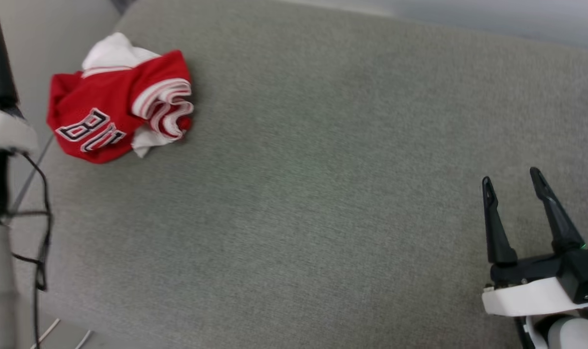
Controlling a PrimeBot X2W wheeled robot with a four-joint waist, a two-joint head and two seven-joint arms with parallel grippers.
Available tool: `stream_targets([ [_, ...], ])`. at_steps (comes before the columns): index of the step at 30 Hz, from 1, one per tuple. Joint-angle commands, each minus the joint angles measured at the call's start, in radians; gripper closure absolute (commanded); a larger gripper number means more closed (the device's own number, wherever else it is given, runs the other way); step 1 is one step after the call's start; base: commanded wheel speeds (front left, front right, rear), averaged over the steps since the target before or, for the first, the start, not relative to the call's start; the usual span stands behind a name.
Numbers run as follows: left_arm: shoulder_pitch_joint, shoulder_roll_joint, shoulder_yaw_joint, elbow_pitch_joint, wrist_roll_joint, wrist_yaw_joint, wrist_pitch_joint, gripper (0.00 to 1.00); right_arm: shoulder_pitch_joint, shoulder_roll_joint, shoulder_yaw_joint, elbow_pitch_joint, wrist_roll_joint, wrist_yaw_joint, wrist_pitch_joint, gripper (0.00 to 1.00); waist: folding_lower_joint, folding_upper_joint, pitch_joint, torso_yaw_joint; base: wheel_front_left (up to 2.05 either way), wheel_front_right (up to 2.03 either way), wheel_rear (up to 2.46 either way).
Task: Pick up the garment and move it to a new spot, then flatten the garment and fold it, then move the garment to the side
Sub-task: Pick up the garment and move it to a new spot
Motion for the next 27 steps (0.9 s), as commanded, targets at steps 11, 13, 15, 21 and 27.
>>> stream_targets([
  [11,-0.268,0.297,-0.285,0.216,-0.42,-0.005,0.55,0.0,-0.066,-0.044,-0.01,-0.045,-0.014,0.0,-0.002,0.0,-0.0002,0.0,0.158,-0.107,0.0,0.0,0.0],
  [13,-0.286,0.339,-0.334,0.239,-0.49,-0.005,0.662,0.0,-0.076,-0.047,-0.011,-0.054,-0.015,0.0,-0.002,0.0,-0.0002,0.0,0.179,-0.122,0.0,0.0,0.0],
  [15,-0.299,0.372,-0.38,0.254,-0.553,-0.005,0.76,0.0,-0.082,-0.049,-0.015,-0.06,-0.016,0.0,-0.002,0.0,-0.0002,0.0,0.201,-0.136,0.0,0.0,0.0],
  [21,-0.313,0.409,-0.458,0.293,-0.688,-0.005,0.912,0.0,-0.098,-0.062,-0.024,-0.073,-0.023,0.0,-0.002,0.0,-0.0002,0.0,0.267,-0.16,0.0,0.0,0.0],
  [27,-0.287,0.374,-0.512,0.378,-0.74,-0.005,0.939,0.0,-0.118,-0.07,-0.026,-0.078,-0.026,0.0,-0.002,0.0,-0.0002,0.0,0.312,-0.182,0.0,0.0,0.0],
])
